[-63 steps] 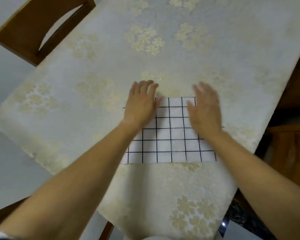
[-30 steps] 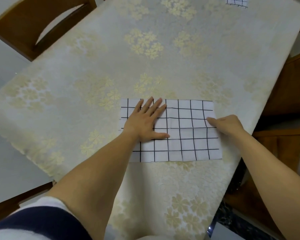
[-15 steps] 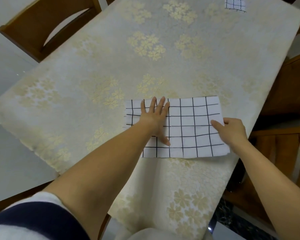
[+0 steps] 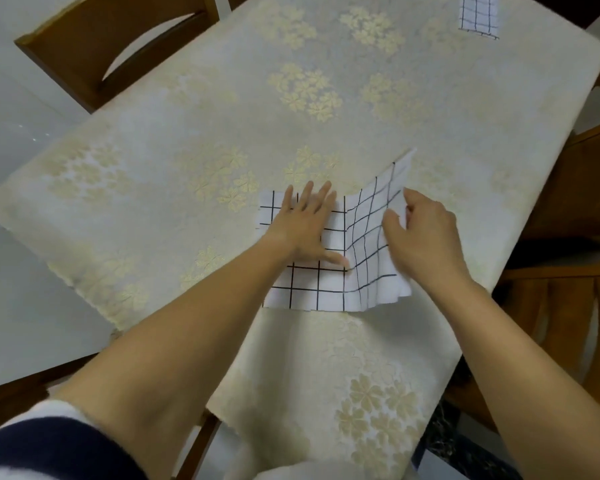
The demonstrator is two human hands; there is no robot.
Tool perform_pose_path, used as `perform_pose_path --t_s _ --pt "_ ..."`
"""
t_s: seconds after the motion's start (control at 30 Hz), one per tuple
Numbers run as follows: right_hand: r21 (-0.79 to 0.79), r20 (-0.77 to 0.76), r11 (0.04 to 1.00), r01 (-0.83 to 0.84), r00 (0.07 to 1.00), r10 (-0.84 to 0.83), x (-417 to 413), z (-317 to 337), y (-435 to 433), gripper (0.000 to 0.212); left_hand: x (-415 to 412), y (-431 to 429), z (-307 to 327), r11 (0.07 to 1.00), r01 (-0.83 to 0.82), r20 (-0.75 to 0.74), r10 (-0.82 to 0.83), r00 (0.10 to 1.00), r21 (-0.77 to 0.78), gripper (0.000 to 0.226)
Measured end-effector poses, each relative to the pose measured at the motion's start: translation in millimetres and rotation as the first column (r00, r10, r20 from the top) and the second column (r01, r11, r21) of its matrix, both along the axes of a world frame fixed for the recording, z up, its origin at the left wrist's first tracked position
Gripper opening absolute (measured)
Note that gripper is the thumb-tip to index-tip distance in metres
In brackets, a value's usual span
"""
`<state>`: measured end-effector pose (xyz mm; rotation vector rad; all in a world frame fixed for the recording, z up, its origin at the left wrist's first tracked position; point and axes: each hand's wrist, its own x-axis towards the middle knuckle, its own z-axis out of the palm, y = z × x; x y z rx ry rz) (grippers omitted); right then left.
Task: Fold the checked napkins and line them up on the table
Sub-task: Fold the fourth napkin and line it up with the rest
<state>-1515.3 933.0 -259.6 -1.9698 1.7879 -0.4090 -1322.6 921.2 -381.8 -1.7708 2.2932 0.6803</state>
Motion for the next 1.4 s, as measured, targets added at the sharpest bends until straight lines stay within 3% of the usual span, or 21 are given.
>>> perform_pose_path --t_s 0.1,0.17,0.33,0.43,0.53,0.6,0.7,0.83,1.0,1.2,1.4 --pt "0.010 -0.026 0.998 -0.062 0.998 0.063 36.7 2.7 0.2 0.046 50.2 11.9 -3.7 0.983 -0.135 -0.104 0.122 0.987 -0.126 0.098" --pt "0.000 -0.085 0.993 -0.116 0.990 0.115 62.1 0.0 2.9 0.047 87.5 26.7 -13.8 0.964 -0.223 -0.121 0.206 0.971 -0.148 0.086" --pt "0.096 -0.238 0.968 -0.233 0.939 0.250 130.1 -31.8 14.9 0.060 113.8 67.4 -35.1 0.937 -0.216 -0.057 0.209 0.976 -0.274 0.073" --pt "0.209 -0.165 0.931 -0.300 0.927 0.336 151.4 -61.8 22.9 0.071 115.3 65.2 -34.2 0.930 -0.263 -0.093 0.247 0.965 -0.259 0.069" --pt "0.041 -0.074 0.946 -0.321 0.943 0.323 135.5 -88.7 23.0 0.062 117.9 66.1 -36.8 0.930 -0.234 -0.061 0.226 0.972 -0.282 0.066" --pt "-0.071 -0.166 0.936 -0.344 0.930 0.329 111.8 -108.5 16.7 0.059 117.7 65.7 -37.2 0.925 -0.258 -0.081 0.245 0.966 -0.279 0.061" --pt "0.053 -0.313 0.905 -0.423 0.853 0.417 85.5 -131.4 9.5 0.071 116.1 65.2 -33.6 0.899 -0.329 -0.158 0.295 0.942 -0.288 0.057" --pt "0.150 -0.419 0.846 -0.511 0.742 0.522 77.1 -150.8 9.1 0.076 117.5 66.0 -31.3 0.907 -0.309 -0.184 0.264 0.947 -0.286 0.062" --pt "0.153 -0.404 0.843 -0.515 0.746 0.530 74.5 -154.2 10.1 0.078 121.1 63.7 -36.1 0.943 -0.189 -0.067 0.177 0.982 -0.272 0.080" --pt "0.142 -0.338 0.882 -0.449 0.816 0.470 41.6 -147.6 -21.4 0.076 120.7 63.2 -33.6 0.944 -0.191 -0.055 0.183 0.982 -0.268 0.088" --pt "0.169 -0.375 0.840 -0.515 0.755 0.538 15.3 -149.6 -36.6 0.081 120.1 62.5 -31.1 0.948 -0.188 -0.043 0.183 0.982 -0.255 0.098"
